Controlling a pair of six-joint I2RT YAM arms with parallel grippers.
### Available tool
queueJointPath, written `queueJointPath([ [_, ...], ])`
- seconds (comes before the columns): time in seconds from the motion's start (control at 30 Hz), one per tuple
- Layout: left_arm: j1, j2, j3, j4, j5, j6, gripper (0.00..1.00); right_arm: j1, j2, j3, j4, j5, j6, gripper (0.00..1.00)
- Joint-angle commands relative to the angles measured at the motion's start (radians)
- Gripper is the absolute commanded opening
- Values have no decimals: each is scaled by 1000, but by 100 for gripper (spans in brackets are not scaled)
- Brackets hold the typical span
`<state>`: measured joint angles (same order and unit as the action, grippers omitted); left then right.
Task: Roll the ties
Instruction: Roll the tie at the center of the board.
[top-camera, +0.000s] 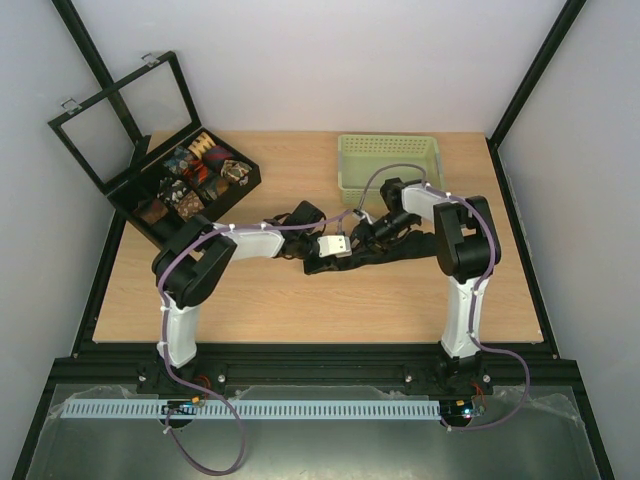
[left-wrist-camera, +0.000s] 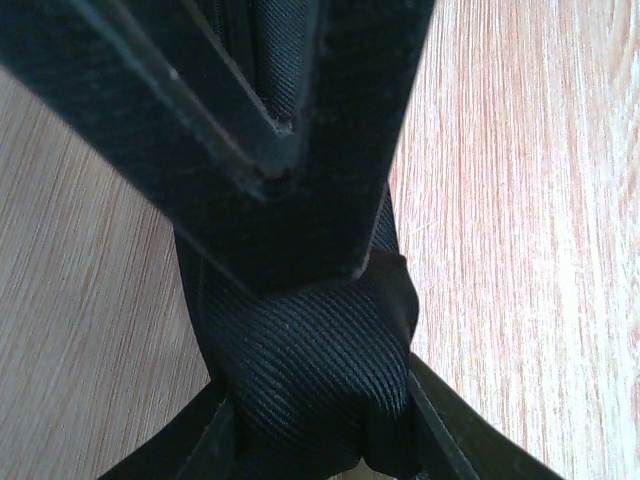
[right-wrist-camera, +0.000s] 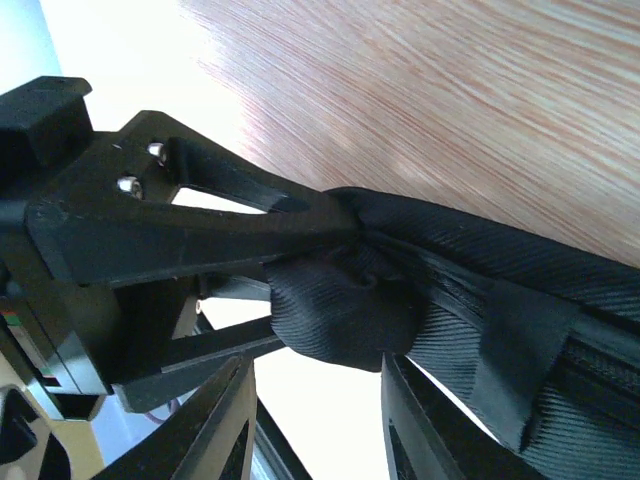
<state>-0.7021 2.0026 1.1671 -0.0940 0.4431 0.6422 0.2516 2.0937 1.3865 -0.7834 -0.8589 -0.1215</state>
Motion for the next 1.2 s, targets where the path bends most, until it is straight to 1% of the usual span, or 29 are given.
queueJointPath([
  [0.0,-11,60,-6,-115,-48,-13,21,33,16,45,-8,-8,44,35],
  [0.13,-10,69,4,-123,-47,-24,22,63,51,56,3,43,28,34],
  [0.2,-10,71,5,-126,-48,-28,23,64,70,53,9,64,19,30],
  [0.3,-10,71,5,-125,-47,-33,23,65,102,54,-1,112,-13,26],
  [0.43,-10,71,8,-127,-48,-32,25,66,106,32,8,160,-44,14],
  [0.5,-10,71,8,-127,-48,-32,27,65,111,17,17,195,-57,7],
  [0.57,-9,72,13,-128,-48,-33,31,65,121,4,26,223,-65,2],
  [0.63,-7,70,15,-129,-44,-34,32,64,123,-13,46,242,-61,1],
  [0.7,-7,71,17,-125,-41,-32,30,64,125,-18,59,256,-51,1],
  [0.73,-7,74,18,-129,-40,-28,29,63,131,-11,53,256,-43,3],
  [0.8,-7,80,20,-137,-43,-21,27,55,121,5,36,241,-34,19],
  [0.83,-7,82,18,-136,-42,-21,27,51,108,8,30,232,-29,25],
  [0.93,-8,85,21,-138,-41,-24,25,46,64,17,3,213,-19,35],
  [1.03,-8,84,21,-139,-42,-20,25,48,44,15,-2,207,-10,37],
  [1.17,-8,86,21,-140,-40,-15,25,69,66,16,15,235,-3,38],
])
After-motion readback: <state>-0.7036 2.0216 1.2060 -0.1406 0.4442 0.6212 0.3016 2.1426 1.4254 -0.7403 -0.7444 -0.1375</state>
